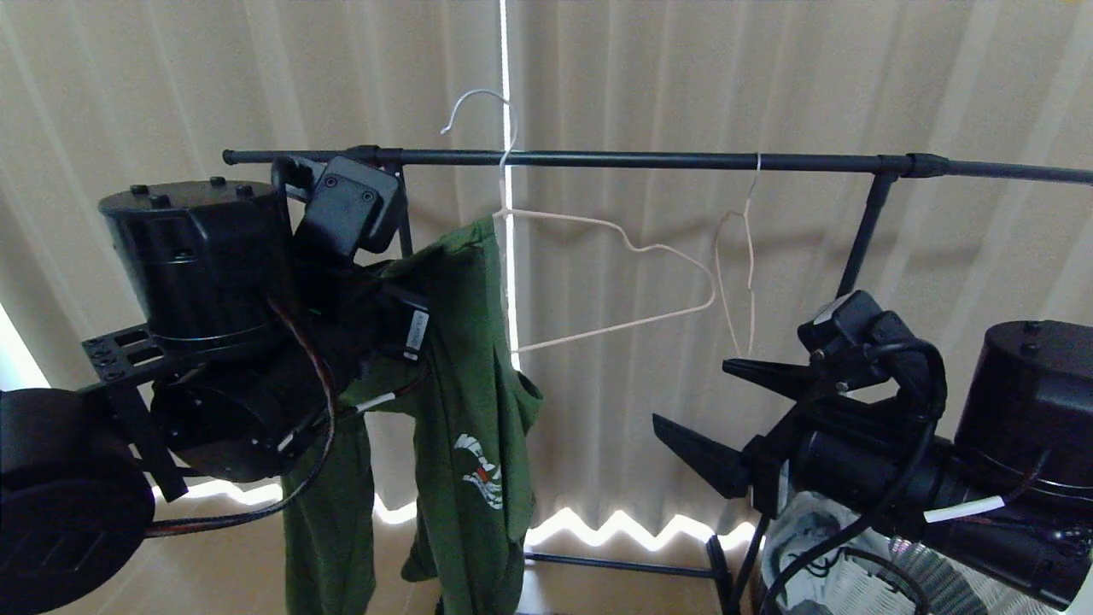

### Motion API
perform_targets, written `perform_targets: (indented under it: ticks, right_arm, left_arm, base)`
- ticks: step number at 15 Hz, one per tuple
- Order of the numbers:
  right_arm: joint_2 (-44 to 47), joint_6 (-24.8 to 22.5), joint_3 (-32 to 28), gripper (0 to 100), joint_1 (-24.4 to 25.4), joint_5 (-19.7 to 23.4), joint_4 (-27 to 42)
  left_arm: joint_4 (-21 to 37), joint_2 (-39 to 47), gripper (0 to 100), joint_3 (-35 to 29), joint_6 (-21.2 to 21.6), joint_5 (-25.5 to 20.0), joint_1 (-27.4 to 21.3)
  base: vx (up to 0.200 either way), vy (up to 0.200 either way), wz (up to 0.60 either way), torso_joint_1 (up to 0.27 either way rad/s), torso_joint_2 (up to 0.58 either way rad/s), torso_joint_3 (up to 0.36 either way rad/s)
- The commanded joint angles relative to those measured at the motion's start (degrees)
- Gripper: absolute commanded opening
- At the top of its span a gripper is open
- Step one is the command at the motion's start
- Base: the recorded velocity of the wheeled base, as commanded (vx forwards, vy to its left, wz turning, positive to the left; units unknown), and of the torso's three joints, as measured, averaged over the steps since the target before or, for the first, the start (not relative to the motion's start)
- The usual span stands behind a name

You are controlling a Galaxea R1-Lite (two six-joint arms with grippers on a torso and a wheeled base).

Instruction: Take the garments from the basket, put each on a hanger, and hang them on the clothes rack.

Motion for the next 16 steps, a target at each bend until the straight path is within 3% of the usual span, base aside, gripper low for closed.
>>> perform_targets:
  ticks: [1,8,16]
  right_arm:
    - [1.77,0.04,-0.08,100,0.88,0.03,-0.51]
    - [13.64,-0.13,-1.05,100,2.11,-0.23,-14.75]
    - [20.58,-0.22,-6.41,100,2.11,-0.32,-16.6]
  left_arm:
    - [-0.05,0.21,0,-0.22,-0.21,-0.07,-0.22]
    - [-3.83,-1.02,0,0.22,-0.74,-0.6,-3.29]
    - [-3.66,-5.24,0,2.5,-0.38,-4.65,-6.19]
  base:
    - [0.0,0.0,0.0,0.0,0.0,0.0]
    - [0.0,0.0,0.0,0.0,0.0,0.0]
    - [0.0,0.0,0.0,0.0,0.0,0.0]
